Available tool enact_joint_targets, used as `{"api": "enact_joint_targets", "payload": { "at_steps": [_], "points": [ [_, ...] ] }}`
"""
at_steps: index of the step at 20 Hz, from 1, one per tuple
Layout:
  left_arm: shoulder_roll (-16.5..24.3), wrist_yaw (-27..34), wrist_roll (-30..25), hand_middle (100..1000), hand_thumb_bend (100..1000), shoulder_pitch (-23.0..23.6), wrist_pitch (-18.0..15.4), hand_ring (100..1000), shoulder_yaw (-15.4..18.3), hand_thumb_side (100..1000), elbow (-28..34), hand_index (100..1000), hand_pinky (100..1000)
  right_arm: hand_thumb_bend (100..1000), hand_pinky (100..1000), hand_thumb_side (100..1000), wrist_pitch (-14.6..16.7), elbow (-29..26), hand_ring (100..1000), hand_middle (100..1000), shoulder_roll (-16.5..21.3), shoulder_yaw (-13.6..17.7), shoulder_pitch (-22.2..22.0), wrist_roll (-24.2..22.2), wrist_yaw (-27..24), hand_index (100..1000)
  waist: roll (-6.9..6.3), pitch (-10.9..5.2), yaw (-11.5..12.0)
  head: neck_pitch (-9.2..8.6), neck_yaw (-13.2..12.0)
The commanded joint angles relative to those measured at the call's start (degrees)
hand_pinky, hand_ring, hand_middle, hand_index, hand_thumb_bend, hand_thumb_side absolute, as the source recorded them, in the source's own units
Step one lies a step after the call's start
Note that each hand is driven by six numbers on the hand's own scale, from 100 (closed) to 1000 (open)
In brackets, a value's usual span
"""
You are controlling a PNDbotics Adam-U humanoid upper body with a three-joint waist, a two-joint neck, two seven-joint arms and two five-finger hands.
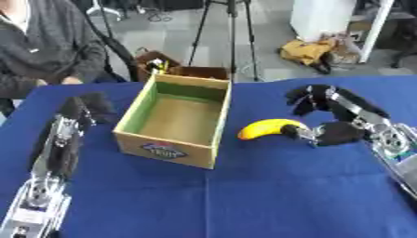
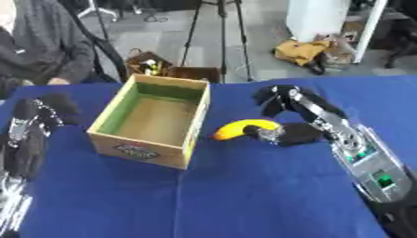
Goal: Pick up objects on the table and place them in the box.
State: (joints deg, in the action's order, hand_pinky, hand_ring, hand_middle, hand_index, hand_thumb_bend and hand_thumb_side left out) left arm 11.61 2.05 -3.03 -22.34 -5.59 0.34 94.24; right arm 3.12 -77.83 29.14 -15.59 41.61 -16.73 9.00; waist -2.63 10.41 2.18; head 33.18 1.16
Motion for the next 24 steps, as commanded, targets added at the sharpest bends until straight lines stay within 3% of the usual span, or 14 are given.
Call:
{"api": "enact_joint_targets", "payload": {
  "at_steps": [1,13,18,24],
  "points": [
    [0.68,0.16,-0.49,613,668,-0.99,-0.09,689,-0.36,902,1.05,761,658,568,691,400,1.07,4.26,683,710,-0.06,0.20,3.37,-1.43,3.25,812,0.12,-1.04,0.48,0.22,1.32],
    [-0.16,0.56,-1.88,613,670,-2.64,-0.07,690,-1.44,902,1.85,762,659,593,736,392,4.83,22.70,749,756,-3.84,3.17,9.02,-4.06,14.96,825,0.06,-0.02,4.71,-1.07,6.10],
    [-0.46,0.78,-2.37,613,669,-3.17,-0.02,691,-1.83,903,2.00,763,659,619,807,388,4.62,27.64,836,834,-3.45,4.26,10.21,-1.02,19.87,860,0.06,0.50,6.32,-1.86,7.45],
    [-0.37,0.86,-2.45,613,668,-3.13,0.06,692,-1.84,904,1.95,763,659,626,852,403,3.15,28.00,881,848,-2.47,4.53,11.02,4.33,25.84,859,0.11,0.72,6.73,-2.04,8.13]
  ]
}}
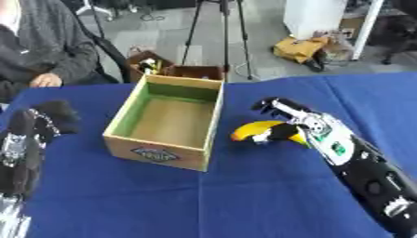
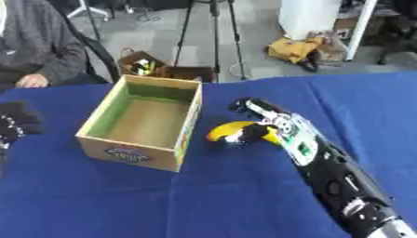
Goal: Pick up objects on the table and place them in the box.
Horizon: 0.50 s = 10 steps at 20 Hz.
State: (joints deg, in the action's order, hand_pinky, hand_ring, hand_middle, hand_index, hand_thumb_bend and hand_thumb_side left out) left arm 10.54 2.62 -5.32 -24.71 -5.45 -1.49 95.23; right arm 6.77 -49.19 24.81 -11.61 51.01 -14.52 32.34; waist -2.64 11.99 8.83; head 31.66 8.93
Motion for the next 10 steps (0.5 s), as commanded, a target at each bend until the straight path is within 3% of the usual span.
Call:
{"api": "enact_joint_targets", "payload": {
  "at_steps": [1,5,10],
  "points": [
    [0.71,0.29,-0.16,613,668,-0.76,-0.08,692,-0.01,904,0.96,763,659,626,843,400,-0.62,-0.67,866,840,1.93,0.38,1.62,2.93,3.50,857,0.13,-0.84,0.07,-0.55,0.41],
    [0.71,0.29,-0.20,613,668,-0.72,-0.08,692,-0.02,904,0.94,763,659,625,828,395,-0.22,-0.13,843,822,1.77,0.23,1.45,3.39,7.56,847,0.13,-0.83,0.05,-0.69,0.52],
    [0.72,0.25,-0.19,613,667,-0.70,-0.08,693,0.00,904,0.93,763,659,571,755,368,0.79,0.66,737,731,1.47,0.78,1.14,1.98,12.61,774,0.11,-0.85,0.01,-0.88,0.41]
  ]
}}
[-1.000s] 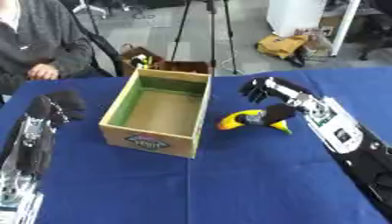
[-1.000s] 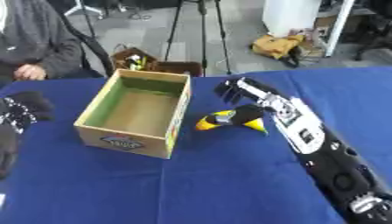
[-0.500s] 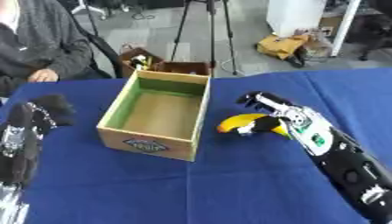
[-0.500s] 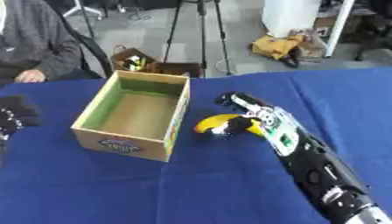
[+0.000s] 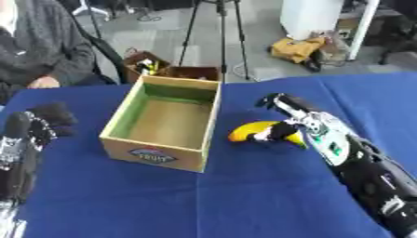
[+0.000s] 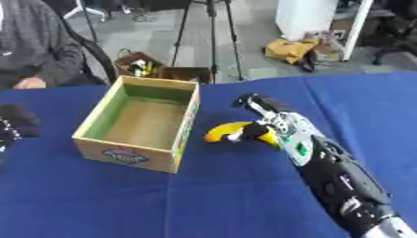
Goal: Pick up objects on the table and place them in the box.
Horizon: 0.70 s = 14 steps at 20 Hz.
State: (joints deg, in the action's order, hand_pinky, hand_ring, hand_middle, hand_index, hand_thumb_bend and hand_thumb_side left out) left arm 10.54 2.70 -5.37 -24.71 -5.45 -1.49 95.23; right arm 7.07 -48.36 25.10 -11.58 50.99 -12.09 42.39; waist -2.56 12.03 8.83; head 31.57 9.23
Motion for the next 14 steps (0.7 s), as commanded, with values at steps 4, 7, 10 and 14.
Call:
{"api": "enact_joint_targets", "payload": {
  "at_steps": [4,7,10,14],
  "points": [
    [0.70,0.18,-0.16,613,667,-0.71,-0.10,694,-0.01,904,0.93,763,660,517,725,348,1.27,0.27,680,689,0.70,1.63,1.01,-0.88,6.65,735,0.03,-0.85,-0.05,-0.87,0.11],
    [0.72,0.17,-0.16,613,666,-0.74,-0.11,694,-0.01,905,0.94,764,660,496,713,340,1.98,0.71,657,671,0.25,2.56,0.91,-0.86,9.52,718,0.02,-0.83,-0.09,-0.93,0.05],
    [0.71,0.19,-0.14,612,665,-0.70,-0.10,694,0.00,905,0.93,764,660,449,675,318,2.57,1.15,599,619,0.00,3.22,0.83,-0.72,10.72,675,0.03,-0.81,-0.09,-0.99,0.02],
    [0.73,0.21,-0.19,612,663,-0.70,-0.10,695,-0.03,906,0.91,764,660,318,602,254,2.84,1.43,511,545,-0.12,3.46,0.71,-0.41,10.64,601,0.00,-0.83,-0.09,-0.93,-0.06]
  ]
}}
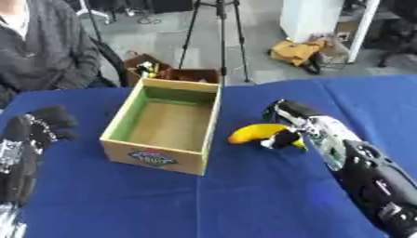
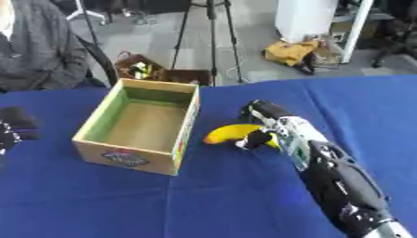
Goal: Pick up objects on the table and place them in the box.
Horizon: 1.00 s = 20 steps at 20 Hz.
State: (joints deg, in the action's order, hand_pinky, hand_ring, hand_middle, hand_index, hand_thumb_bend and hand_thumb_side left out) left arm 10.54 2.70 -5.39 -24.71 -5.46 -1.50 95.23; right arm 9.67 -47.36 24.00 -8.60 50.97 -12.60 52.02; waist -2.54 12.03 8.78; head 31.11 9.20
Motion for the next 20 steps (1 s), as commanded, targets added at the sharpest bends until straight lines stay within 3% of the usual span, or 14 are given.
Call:
{"api": "enact_joint_targets", "payload": {
  "at_steps": [1,3,7,20],
  "points": [
    [0.74,0.21,-0.16,612,664,-0.71,-0.09,695,-0.01,906,0.92,764,660,271,586,235,0.24,0.43,492,524,0.98,0.51,0.71,0.28,0.90,579,-0.02,-0.84,-0.03,-0.48,-0.06],
    [0.74,0.21,-0.16,612,664,-0.73,-0.10,695,-0.01,906,0.93,764,660,207,570,208,0.10,0.45,476,504,0.99,0.57,0.70,0.64,0.61,559,-0.02,-0.84,-0.03,-0.48,-0.08],
    [0.77,0.20,-0.17,612,663,-0.72,-0.09,696,0.00,906,0.92,764,660,181,566,197,-0.17,0.18,471,491,1.06,0.52,0.71,1.44,0.04,545,0.02,-0.83,-0.08,-0.40,-0.09],
    [0.91,0.16,-0.06,612,660,-0.66,-0.09,697,0.11,908,0.97,765,660,205,574,197,-0.24,-3.30,479,491,1.88,-0.22,1.74,1.96,-1.82,542,0.25,-0.85,-0.41,-0.59,0.17]
  ]
}}
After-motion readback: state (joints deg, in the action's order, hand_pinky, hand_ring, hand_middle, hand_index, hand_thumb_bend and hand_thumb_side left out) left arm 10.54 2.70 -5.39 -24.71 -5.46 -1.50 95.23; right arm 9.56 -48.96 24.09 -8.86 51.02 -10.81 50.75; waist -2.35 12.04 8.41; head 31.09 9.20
